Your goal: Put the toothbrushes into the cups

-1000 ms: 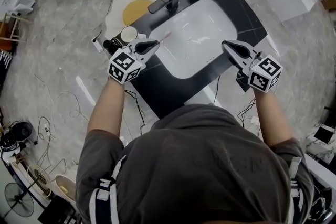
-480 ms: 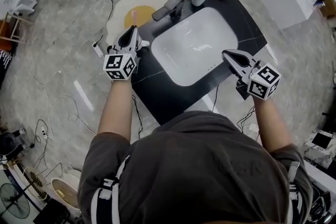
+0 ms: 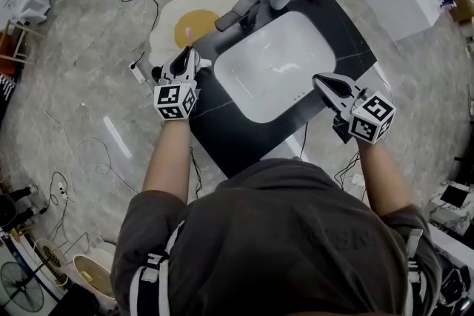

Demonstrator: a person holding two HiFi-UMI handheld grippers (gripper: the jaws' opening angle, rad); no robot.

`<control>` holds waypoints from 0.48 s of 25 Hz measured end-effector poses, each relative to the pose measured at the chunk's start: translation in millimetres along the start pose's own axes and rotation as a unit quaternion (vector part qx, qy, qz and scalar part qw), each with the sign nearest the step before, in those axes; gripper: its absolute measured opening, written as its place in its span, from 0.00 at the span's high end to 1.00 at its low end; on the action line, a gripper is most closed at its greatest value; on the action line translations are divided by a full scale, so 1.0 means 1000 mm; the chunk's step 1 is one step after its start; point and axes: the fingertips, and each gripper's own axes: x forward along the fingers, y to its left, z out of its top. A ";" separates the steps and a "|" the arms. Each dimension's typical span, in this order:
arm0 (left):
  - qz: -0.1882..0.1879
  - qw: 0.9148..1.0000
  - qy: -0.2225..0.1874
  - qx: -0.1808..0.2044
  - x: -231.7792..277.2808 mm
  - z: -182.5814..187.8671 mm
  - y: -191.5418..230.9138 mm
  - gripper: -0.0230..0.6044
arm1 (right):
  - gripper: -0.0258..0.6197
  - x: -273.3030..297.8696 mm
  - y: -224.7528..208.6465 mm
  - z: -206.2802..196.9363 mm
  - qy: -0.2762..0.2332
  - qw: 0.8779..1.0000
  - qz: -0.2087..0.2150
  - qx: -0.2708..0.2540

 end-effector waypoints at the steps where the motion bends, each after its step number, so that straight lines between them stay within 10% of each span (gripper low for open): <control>1: 0.007 1.000 0.008 0.004 -0.001 -0.004 0.000 0.92 | 0.97 0.001 0.000 0.000 0.000 1.000 0.000 0.000; 12: 0.041 0.997 0.071 0.006 -0.021 -0.034 -0.017 0.84 | 0.97 -0.006 0.007 -0.001 -0.008 1.000 0.000 -0.004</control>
